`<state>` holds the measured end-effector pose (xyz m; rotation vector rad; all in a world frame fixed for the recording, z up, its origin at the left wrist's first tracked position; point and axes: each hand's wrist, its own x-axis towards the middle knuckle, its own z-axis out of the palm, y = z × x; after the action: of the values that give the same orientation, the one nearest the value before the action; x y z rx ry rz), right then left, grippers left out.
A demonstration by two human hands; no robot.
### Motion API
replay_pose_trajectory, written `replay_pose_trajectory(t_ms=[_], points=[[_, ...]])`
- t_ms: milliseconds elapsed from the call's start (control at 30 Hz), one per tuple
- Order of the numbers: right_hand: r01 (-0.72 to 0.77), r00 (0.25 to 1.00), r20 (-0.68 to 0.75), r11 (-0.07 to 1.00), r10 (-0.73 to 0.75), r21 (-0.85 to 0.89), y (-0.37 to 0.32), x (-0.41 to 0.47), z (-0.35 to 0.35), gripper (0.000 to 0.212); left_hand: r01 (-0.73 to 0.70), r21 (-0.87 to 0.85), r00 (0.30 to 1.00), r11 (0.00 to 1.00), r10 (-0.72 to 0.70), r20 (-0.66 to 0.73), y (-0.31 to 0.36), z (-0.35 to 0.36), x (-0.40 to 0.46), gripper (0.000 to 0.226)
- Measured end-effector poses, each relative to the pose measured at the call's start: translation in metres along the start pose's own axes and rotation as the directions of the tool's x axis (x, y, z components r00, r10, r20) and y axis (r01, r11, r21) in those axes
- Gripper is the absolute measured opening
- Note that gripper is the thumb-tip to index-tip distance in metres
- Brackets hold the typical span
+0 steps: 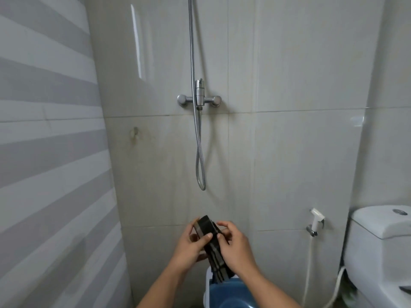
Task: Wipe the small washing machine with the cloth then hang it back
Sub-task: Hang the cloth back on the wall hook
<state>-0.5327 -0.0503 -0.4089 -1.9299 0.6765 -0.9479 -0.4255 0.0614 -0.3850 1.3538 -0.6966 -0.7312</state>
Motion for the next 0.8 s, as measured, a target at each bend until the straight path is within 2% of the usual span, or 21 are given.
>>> replay_pose_trajectory(t_ms=[133,267,333,433,467,533,600,667,733,800], points=[[0.105,0.994,0.034,0.98,-0.1,-0.171,-0.02,0.014,-0.009,0.015,-0.111,0.054,0.994,0.992,0.111,-0.003,0.016,-0.005,0.004,0.032],[0.196,0.98,0.02,0.939,-0.198,-0.282,-0.042,0.023,-0.018,0.015,-0.155,0.127,0.986,0.98,0.162,-0.047,0.028,-0.01,0.006,0.028],[0.181,0.983,0.021,0.959,-0.181,-0.218,-0.059,0.027,-0.022,0.018,-0.175,0.17,0.978,0.97,0.191,-0.085,0.033,-0.013,0.008,0.034],[0.134,0.989,0.067,0.989,-0.129,-0.068,-0.083,0.035,-0.029,0.012,-0.255,0.355,0.943,0.899,0.313,-0.115,0.036,-0.026,0.017,0.05],[0.117,0.989,0.09,0.993,-0.114,-0.033,-0.089,0.039,-0.031,0.011,-0.268,0.388,0.94,0.882,0.327,-0.093,0.039,-0.031,0.017,0.046],[0.07,0.99,0.116,0.997,-0.074,0.037,-0.099,0.048,-0.034,0.014,-0.268,0.31,0.957,0.912,0.29,-0.027,0.048,-0.036,0.017,0.038],[0.02,0.992,0.118,0.994,-0.033,0.109,-0.106,0.058,-0.038,0.013,-0.236,0.216,0.972,0.948,0.229,0.056,0.06,-0.043,0.018,0.052],[-0.031,0.99,0.139,0.984,0.006,0.177,-0.114,0.066,-0.044,0.007,-0.192,0.149,0.977,0.97,0.176,0.118,0.075,-0.05,0.017,0.055],[-0.083,0.975,0.223,0.961,0.023,0.263,-0.122,0.072,-0.047,0.009,-0.147,0.142,0.978,0.979,0.123,0.168,0.09,-0.056,0.016,0.044],[-0.082,0.949,0.314,0.948,-0.02,0.307,-0.129,0.081,-0.045,0.011,-0.154,0.192,0.972,0.969,0.113,0.208,0.106,-0.061,0.016,0.033]])
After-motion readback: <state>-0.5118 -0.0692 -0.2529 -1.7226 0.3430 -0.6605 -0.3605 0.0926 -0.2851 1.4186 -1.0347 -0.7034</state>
